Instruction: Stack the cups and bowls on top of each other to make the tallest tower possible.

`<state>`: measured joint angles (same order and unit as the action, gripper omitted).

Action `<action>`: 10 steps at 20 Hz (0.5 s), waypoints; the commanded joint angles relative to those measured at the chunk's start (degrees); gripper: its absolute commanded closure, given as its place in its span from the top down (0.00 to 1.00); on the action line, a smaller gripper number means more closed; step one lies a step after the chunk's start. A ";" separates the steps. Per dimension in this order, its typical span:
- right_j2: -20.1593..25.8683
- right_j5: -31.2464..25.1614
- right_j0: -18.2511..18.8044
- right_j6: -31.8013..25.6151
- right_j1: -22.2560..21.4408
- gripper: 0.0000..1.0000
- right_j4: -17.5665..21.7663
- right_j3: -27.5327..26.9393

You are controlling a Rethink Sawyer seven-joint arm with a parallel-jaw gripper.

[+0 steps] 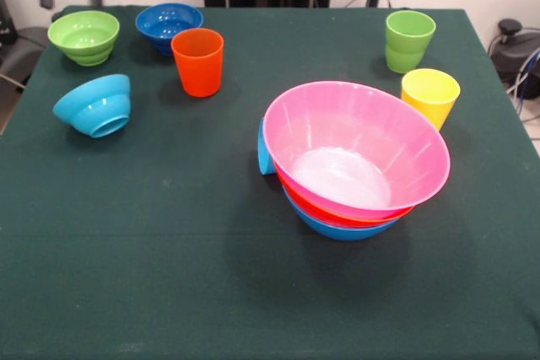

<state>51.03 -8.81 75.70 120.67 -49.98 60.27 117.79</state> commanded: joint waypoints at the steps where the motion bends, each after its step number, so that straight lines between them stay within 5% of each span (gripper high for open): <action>1: 2.68 2.58 1.55 -0.08 -3.20 1.00 -2.54 10.41; 3: 1.13 4.41 0.65 0.83 -3.92 1.00 -1.33 10.39; 5: -6.19 11.11 -4.06 3.27 -5.80 1.00 2.46 9.46; 6: -13.40 16.92 -8.42 2.49 -6.05 1.00 3.59 7.86; 10: -33.42 32.98 -20.30 -8.79 1.02 1.00 -3.02 1.80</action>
<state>36.16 7.23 67.71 120.67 -53.18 59.01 121.21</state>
